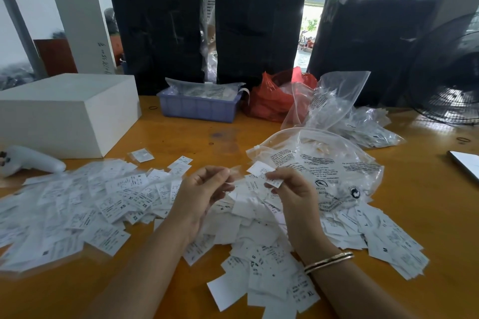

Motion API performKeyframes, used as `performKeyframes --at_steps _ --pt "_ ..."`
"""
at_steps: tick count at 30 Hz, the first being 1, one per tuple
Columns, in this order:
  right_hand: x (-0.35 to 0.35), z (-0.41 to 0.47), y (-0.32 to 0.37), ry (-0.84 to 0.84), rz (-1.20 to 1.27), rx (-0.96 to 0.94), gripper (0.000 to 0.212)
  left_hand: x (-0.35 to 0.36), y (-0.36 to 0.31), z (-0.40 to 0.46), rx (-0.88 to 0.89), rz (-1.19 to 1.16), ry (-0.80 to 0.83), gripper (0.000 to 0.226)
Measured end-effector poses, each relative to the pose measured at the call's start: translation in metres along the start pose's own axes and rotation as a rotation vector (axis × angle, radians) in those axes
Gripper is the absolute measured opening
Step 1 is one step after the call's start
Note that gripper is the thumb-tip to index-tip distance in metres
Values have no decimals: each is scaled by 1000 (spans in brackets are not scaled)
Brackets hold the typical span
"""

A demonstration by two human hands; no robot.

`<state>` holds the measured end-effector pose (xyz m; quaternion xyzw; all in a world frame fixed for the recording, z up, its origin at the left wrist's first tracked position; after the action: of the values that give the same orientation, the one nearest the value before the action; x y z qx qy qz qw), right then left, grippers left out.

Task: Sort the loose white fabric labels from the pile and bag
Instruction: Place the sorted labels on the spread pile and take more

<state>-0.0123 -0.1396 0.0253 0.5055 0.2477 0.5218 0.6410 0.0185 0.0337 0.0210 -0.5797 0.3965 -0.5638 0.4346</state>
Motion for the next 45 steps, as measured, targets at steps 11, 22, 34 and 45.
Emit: performKeyframes --at_steps 11,22,34,45 --pt "2 -4 6 113 11 30 22 -4 1 4 82 157 2 6" --pt "2 -5 5 98 -52 55 27 -2 -1 2 135 275 -2 6" --pt "1 -3 -2 -123 440 517 11 1 3 2 170 329 72 4" --pt "11 -13 -2 -69 154 538 10 1 2 2 188 280 31 4"
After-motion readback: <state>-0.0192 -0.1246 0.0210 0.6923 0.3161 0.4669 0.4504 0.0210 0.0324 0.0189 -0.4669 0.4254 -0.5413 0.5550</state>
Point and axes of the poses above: each hand's wrist, its own z-axis towards the middle knuckle, its own x-axis out of the palm, y = z × x, the point moved 3 cm from there along z, towards the middle knuckle, and after that the axes turned 7 degrees about -y, right-handed, at the moved point
